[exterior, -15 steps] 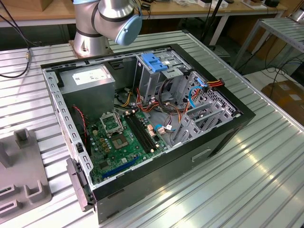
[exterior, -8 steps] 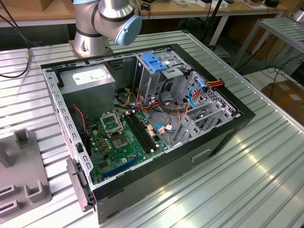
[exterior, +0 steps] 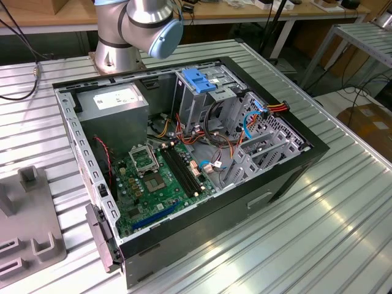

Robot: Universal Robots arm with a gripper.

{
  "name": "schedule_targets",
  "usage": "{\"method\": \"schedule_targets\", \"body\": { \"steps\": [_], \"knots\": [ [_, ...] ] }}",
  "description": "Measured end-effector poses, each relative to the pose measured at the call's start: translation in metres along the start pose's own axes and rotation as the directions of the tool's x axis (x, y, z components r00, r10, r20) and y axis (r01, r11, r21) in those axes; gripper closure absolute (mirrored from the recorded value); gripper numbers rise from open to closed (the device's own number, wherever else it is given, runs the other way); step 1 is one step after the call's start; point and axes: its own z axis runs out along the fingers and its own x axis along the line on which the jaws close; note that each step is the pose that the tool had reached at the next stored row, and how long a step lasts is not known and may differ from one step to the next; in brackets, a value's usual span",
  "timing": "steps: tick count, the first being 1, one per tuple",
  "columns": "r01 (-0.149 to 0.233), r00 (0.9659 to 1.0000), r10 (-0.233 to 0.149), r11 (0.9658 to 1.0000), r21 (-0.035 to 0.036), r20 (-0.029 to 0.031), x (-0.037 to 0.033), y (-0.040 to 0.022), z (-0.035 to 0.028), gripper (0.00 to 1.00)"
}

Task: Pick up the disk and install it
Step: 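Pick up the disk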

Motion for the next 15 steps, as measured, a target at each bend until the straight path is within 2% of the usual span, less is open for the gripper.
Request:
{"method": "schedule_targets", "body": {
  "steps": [5,7,9,10,15],
  "knots": [
    [0.000,1.0000,0.000,1.0000,0.0000,0.0000,0.0002,0.0000,-0.0153,0.63],
    [0.000,1.0000,0.000,1.0000,0.0002,0.0001,0.0004,-0.0001,-0.0240,0.63],
    [0.000,1.0000,0.000,1.0000,0.0001,0.0001,0.0006,-0.0002,-0.0397,0.63],
    [0.000,1.0000,0.000,1.0000,0.0002,0.0001,0.0006,-0.0002,-0.0429,0.63],
    [0.000,1.0000,0.000,1.0000,0.0002,0.0001,0.0007,-0.0002,-0.0443,0.63]
  ]
}}
